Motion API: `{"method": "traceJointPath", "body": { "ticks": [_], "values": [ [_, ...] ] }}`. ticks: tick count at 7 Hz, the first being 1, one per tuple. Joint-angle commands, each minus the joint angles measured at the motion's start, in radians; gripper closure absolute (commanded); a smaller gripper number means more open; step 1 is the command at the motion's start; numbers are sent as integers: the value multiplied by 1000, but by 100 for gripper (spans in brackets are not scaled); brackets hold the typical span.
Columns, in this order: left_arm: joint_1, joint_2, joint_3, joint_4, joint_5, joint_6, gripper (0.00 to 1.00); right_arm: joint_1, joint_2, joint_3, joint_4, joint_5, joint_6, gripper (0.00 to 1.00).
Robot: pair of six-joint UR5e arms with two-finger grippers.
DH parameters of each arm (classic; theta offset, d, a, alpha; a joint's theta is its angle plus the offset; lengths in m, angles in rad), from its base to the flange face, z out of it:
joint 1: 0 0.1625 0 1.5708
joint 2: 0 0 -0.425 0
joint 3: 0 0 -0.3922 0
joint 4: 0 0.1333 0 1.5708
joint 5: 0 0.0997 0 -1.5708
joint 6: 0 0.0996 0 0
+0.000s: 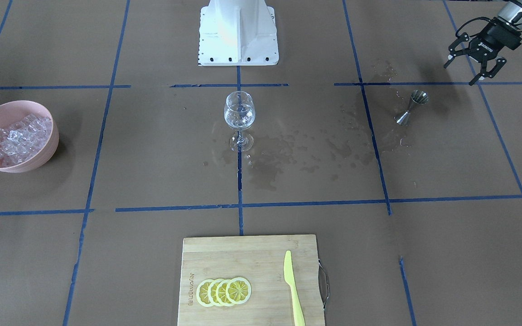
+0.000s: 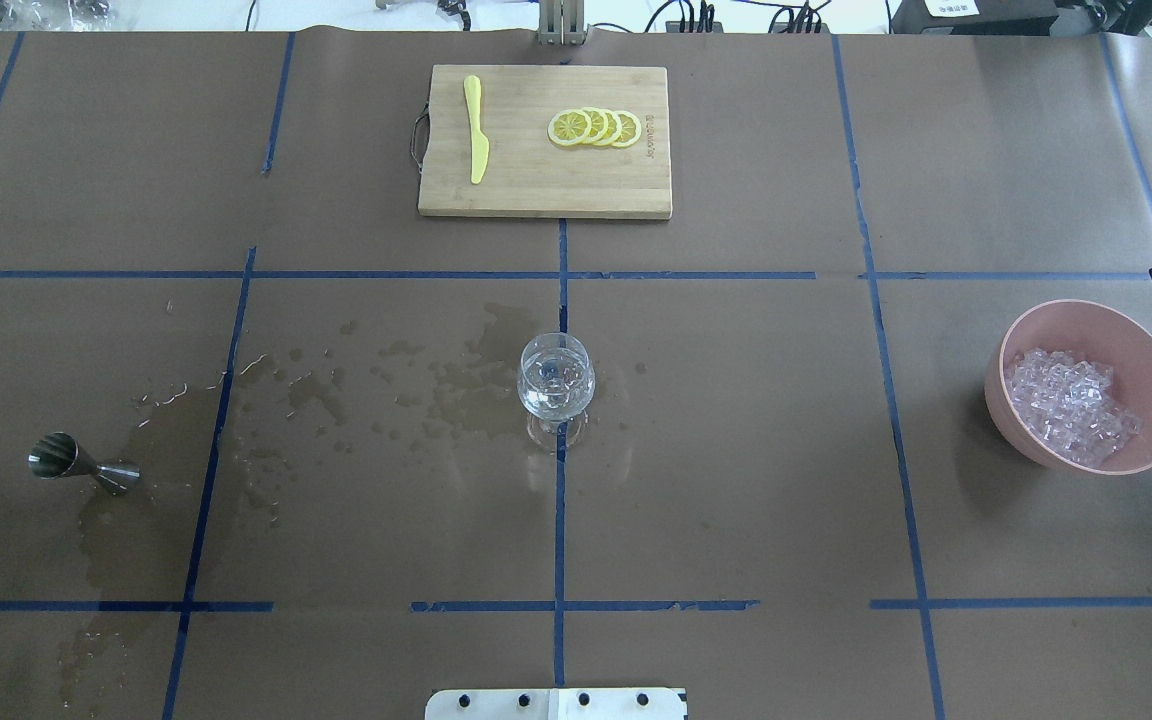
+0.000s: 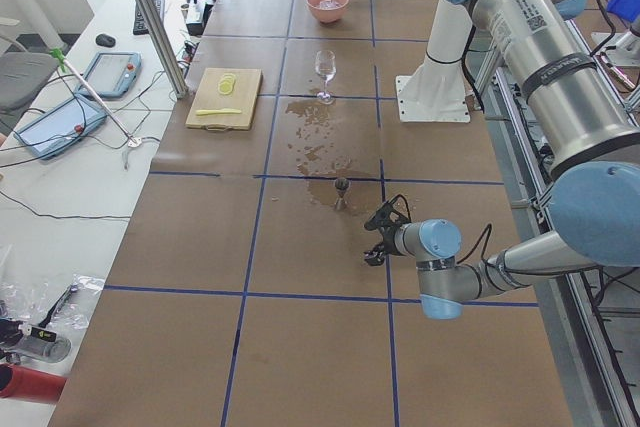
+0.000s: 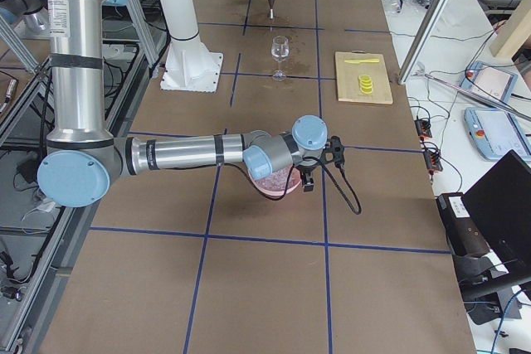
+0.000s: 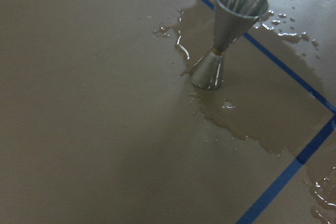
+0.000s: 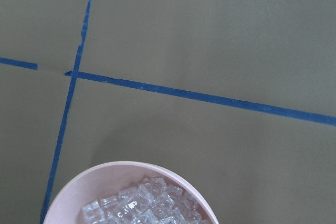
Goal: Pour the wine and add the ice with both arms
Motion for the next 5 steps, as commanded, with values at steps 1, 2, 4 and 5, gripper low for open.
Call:
{"method": "traceJointPath", "body": {
  "ticks": [1,2,4,5],
  "values": [
    [-391,-236,7,364,-253,227,0,-7,-27,28,113,-1,89,0],
    [-510,-329,7,502,-335,327,0,-31,-43,63,157,-4,185,0],
    [-702,-465,2,719,-558,334,0,-43,-92,163,159,-12,275,0],
    [-751,-511,-2,811,-594,334,0,-75,-115,198,159,-62,336,0]
  ]
}}
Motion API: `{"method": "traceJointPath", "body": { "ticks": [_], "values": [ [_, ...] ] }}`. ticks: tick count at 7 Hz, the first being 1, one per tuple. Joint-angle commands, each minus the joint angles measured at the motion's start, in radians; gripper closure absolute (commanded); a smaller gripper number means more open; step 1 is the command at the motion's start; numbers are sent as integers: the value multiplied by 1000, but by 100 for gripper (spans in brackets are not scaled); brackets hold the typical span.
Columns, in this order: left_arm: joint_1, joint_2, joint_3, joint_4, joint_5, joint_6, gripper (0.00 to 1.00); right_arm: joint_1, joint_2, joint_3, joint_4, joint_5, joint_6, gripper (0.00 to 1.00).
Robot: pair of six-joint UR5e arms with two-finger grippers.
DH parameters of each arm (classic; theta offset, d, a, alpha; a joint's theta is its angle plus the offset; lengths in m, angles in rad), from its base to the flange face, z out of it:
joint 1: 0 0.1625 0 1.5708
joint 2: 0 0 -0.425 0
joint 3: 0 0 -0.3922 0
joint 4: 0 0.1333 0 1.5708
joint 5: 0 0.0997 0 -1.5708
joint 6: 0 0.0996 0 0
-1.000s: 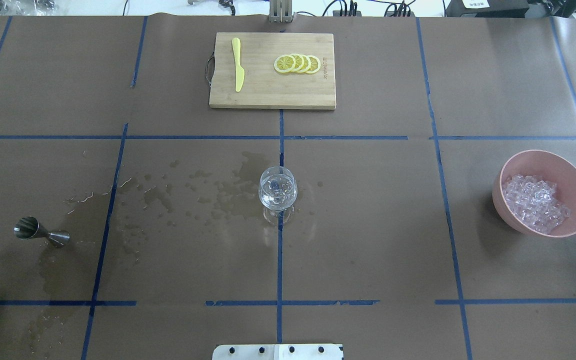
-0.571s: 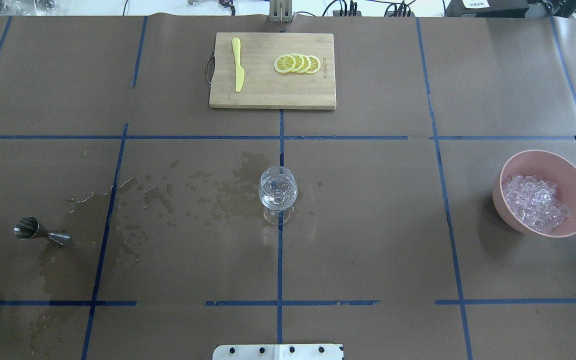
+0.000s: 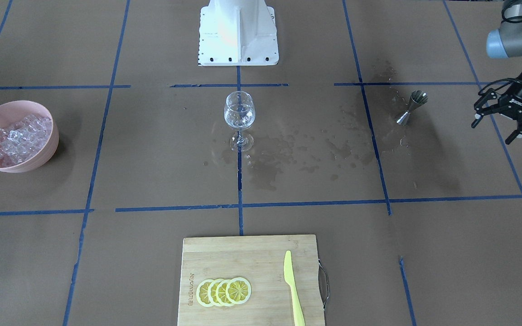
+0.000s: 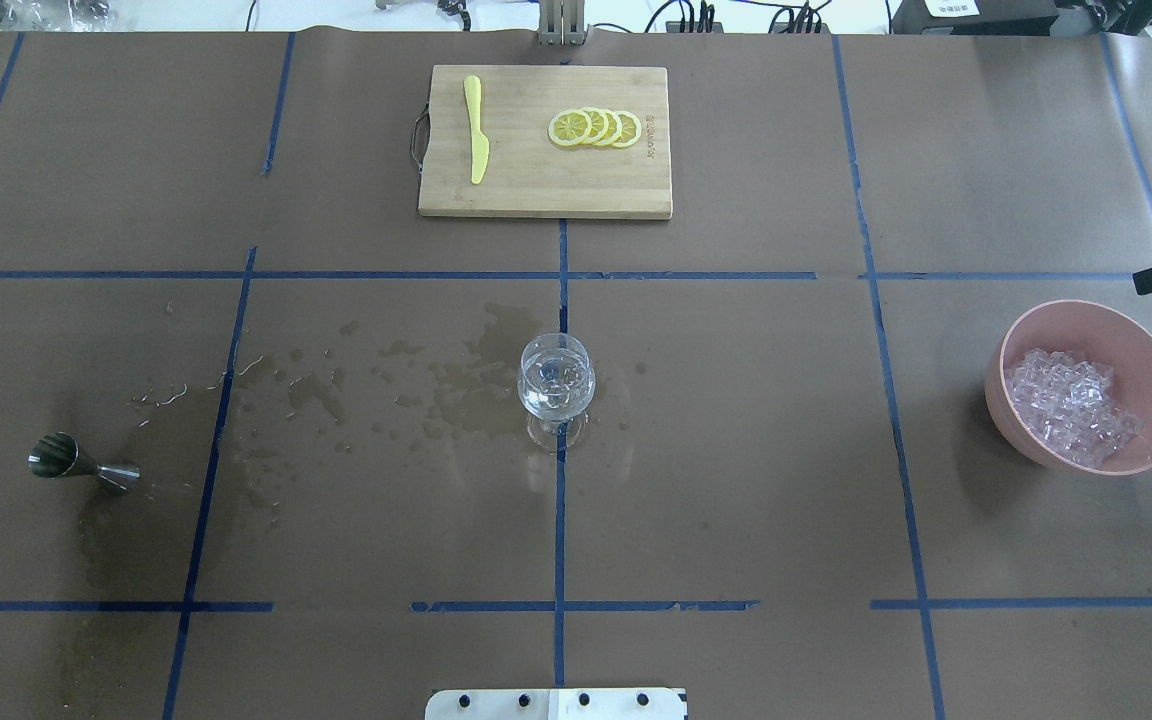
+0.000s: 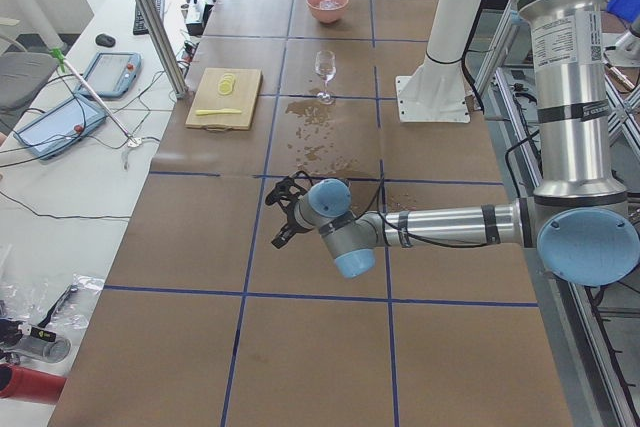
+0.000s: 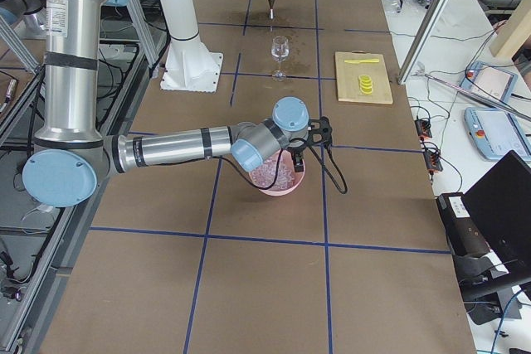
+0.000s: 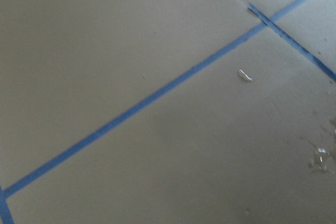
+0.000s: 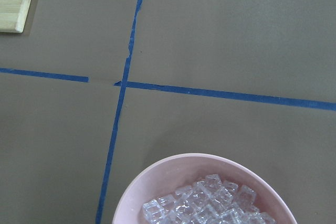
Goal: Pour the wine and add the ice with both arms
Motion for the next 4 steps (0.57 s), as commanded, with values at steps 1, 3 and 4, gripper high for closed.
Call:
{"method": "traceJointPath", "body": {
  "ticks": [1,3,4],
  "values": [
    [-112,-97,-5,172,-92,5,0,-80,-54,54,3,-88,87,0],
    [-142,-163,-22,293,-143,-1,0,-213,-82,41,3,-250,108,0],
    [-146,-87,-95,290,-126,-15,0,-255,-82,16,3,-254,152,0]
  ]
}}
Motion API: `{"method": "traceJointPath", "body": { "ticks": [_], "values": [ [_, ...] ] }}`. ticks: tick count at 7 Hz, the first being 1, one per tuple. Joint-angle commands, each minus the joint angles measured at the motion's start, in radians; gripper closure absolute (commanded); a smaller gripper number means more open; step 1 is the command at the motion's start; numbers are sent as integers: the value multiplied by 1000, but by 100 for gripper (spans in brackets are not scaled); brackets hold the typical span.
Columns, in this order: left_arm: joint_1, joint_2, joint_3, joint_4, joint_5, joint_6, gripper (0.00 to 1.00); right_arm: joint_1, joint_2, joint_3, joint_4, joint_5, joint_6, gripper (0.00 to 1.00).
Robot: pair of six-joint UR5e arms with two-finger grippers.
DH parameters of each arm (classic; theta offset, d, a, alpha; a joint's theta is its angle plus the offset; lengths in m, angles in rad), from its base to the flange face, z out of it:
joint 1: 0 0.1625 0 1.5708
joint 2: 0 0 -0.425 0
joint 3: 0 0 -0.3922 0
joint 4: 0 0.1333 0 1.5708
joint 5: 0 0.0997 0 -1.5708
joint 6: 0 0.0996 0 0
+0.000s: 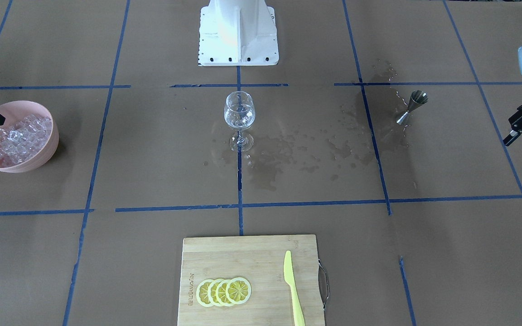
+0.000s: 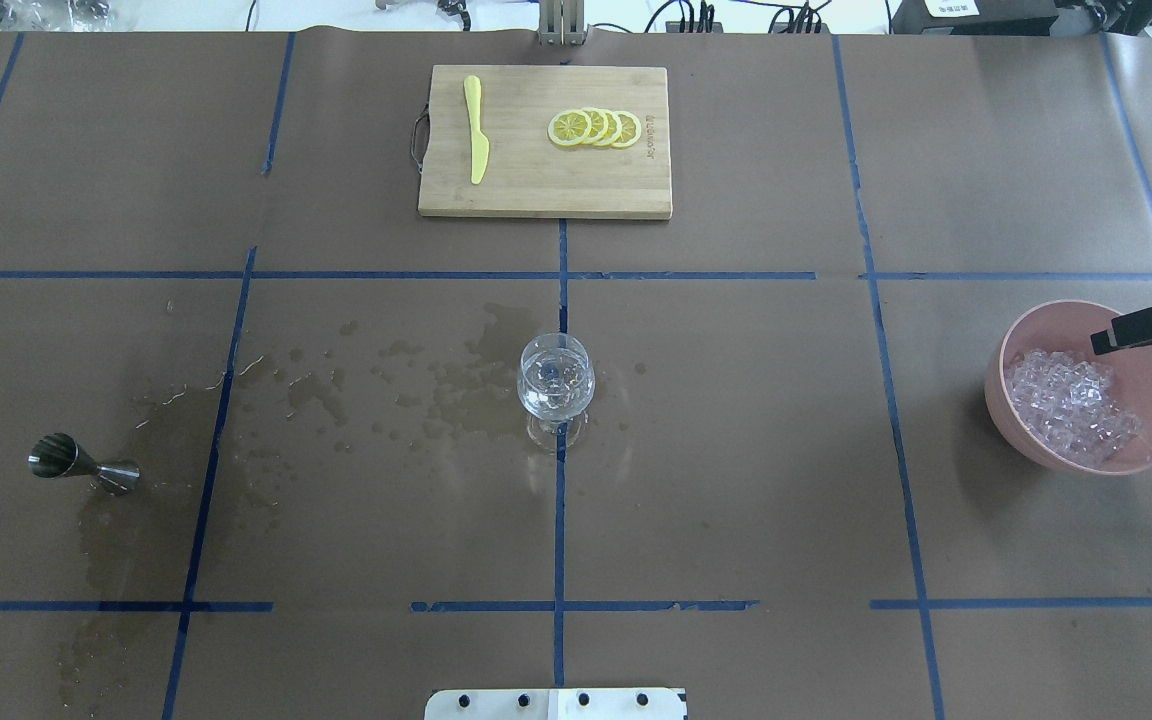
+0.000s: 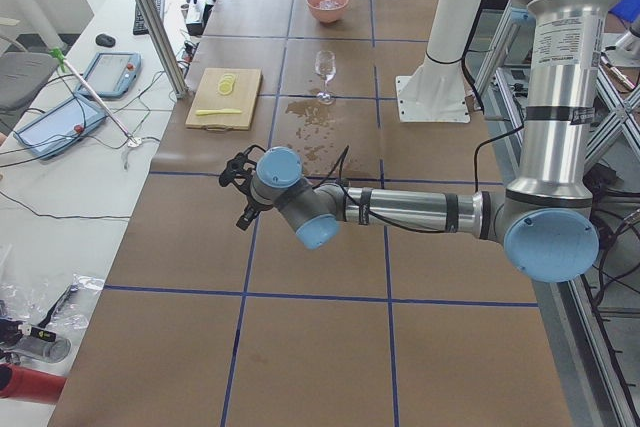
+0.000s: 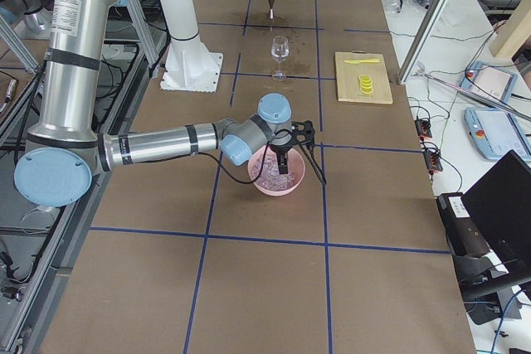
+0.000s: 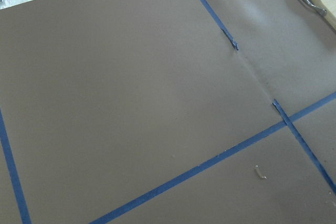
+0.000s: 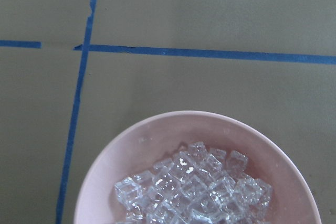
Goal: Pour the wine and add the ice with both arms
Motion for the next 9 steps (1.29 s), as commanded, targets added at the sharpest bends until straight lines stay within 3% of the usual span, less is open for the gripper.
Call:
{"method": "traceJointPath", "body": {
  "ticks": [1,4,5,6,8,9],
  "values": [
    [-13,62,-76,28,6,-76,0,-89,-5,-44,2,-37,89,2],
    [-13,56,-86,19,19,-187,0,-106,-5,-72,3,-37,141,18],
    [-13,52,-89,19,23,-210,0,-106,-5,-78,3,-35,142,54],
    [-13,53,-96,19,26,-210,0,-108,3,-81,0,-37,141,100],
    [-15,56,-101,17,26,-213,0,-106,11,-72,2,-34,137,100],
    [-13,59,-101,17,31,-213,0,-88,12,-20,2,-23,137,100]
  ]
}}
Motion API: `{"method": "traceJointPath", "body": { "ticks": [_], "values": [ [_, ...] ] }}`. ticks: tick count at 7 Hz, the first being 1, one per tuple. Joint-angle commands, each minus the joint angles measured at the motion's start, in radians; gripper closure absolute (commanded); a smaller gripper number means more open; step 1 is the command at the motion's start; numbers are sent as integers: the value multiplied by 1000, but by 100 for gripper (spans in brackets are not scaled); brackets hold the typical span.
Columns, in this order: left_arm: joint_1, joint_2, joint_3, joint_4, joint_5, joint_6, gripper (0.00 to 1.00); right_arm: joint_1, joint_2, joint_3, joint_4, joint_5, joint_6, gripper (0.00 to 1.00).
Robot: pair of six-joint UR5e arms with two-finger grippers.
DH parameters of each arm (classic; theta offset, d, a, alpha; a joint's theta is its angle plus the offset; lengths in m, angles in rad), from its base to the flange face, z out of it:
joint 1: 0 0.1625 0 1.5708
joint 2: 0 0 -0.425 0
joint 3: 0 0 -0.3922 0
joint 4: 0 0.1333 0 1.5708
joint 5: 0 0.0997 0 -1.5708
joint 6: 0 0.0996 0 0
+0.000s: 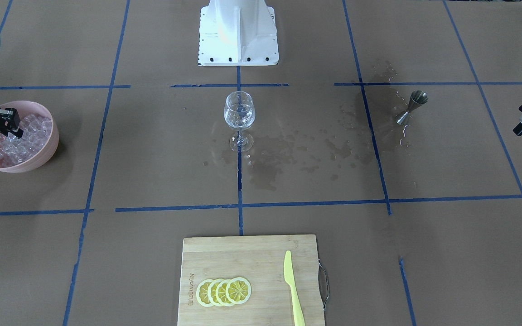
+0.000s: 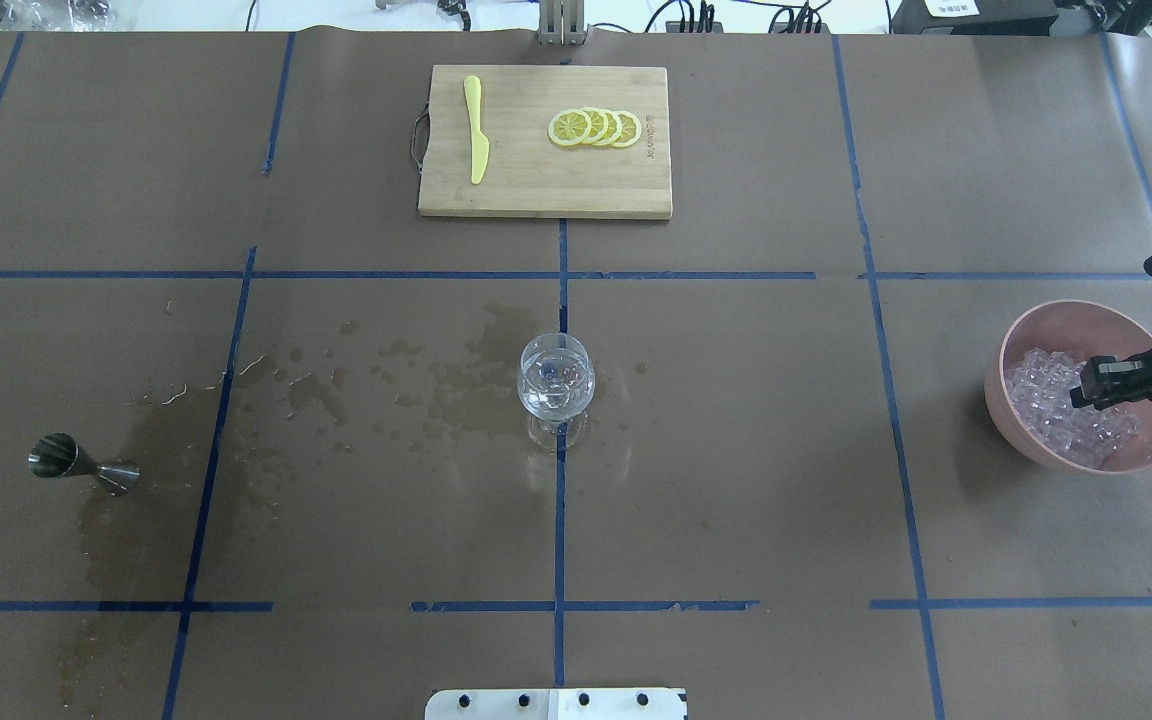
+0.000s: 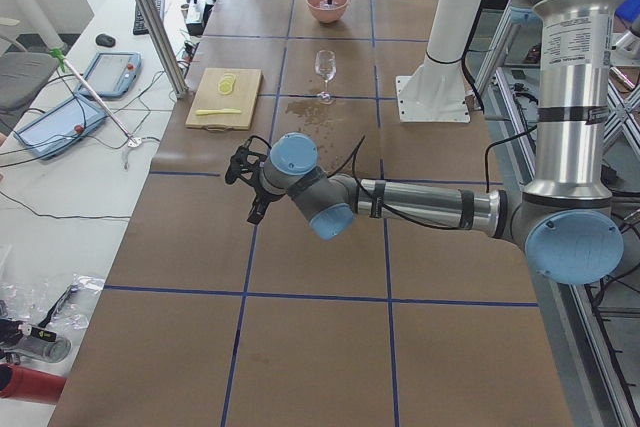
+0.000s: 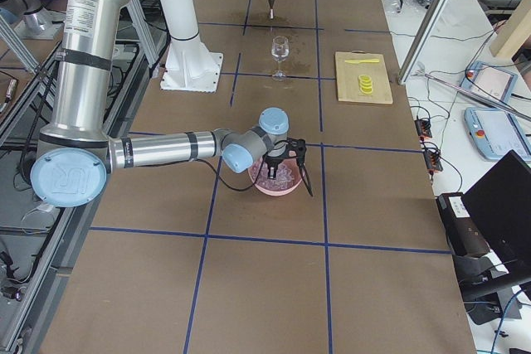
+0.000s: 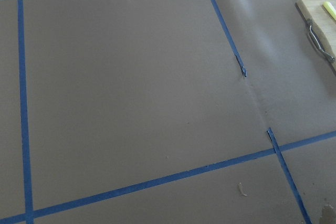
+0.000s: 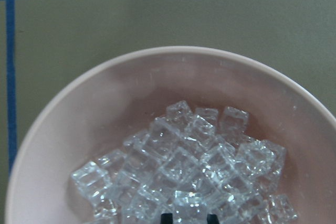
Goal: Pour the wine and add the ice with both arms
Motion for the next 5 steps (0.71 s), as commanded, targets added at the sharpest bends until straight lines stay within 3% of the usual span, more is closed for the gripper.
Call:
{"method": "traceJointPath", "body": {
  "ticks": [1,2,5],
  "values": [
    [1,2,-1,-2,3,-7,0,58,-6,150,-15,24,4,100],
    [1,2,-1,-3,3,-15,0,60,6,233,-46,23,60,100],
    [1,5,-1,-12,3,-15,0,-36,243,272,-47,13,494,100]
  ]
}}
